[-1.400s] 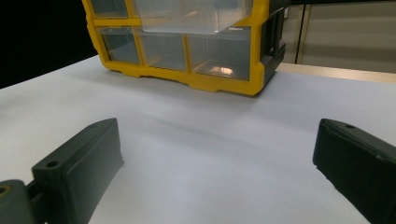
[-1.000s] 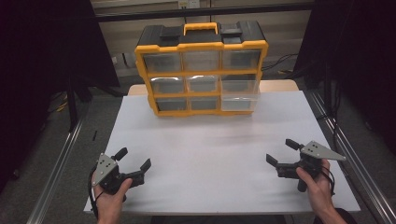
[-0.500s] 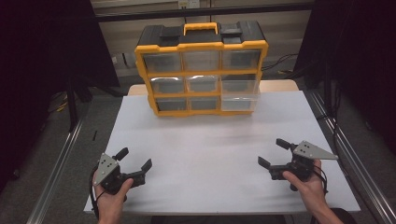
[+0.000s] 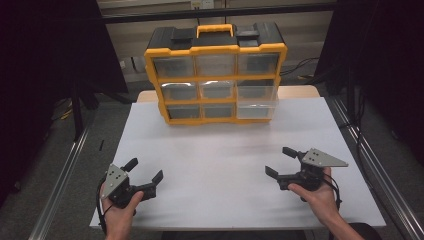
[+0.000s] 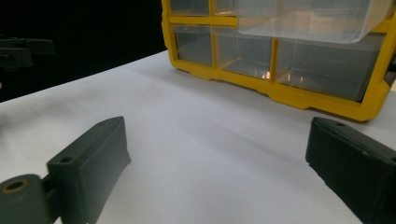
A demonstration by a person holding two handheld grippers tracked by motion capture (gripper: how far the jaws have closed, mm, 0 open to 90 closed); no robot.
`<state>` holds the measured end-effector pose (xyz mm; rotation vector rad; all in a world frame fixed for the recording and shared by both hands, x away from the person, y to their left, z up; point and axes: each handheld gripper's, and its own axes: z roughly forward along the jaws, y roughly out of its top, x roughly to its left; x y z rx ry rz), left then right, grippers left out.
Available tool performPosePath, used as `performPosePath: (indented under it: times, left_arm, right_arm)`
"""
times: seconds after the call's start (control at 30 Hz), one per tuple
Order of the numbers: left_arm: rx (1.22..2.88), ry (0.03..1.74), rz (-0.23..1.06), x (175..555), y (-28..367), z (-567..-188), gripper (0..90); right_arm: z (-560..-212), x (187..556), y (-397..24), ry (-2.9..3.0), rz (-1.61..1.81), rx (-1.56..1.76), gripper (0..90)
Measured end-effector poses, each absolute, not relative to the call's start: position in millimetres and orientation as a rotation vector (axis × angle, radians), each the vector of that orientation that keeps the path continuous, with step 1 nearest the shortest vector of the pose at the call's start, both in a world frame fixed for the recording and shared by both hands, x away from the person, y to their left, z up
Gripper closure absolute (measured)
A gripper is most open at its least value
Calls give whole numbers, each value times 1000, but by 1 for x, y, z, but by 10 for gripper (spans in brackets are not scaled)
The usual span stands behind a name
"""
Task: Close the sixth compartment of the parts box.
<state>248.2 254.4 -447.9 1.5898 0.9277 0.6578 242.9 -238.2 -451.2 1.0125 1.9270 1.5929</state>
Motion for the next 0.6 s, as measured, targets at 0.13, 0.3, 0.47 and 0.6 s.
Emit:
performPosePath:
  times: [0.13, 0.3, 0.47, 0.6]
  left_arm:
    - [1598, 919, 638, 250, 251, -448, 33]
    - [1616, 901, 656, 249, 252, -448, 33]
    - [1615, 906, 652, 248, 253, -447, 33]
    - [1617, 908, 671, 246, 254, -446, 36]
  right_arm:
    - [-448, 248, -233, 1918, 1616, 1005, 75]
    - [-443, 257, -225, 1914, 1641, 987, 108]
    - [-435, 265, -218, 1915, 1677, 946, 131]
    - [-433, 270, -214, 1907, 1686, 947, 138]
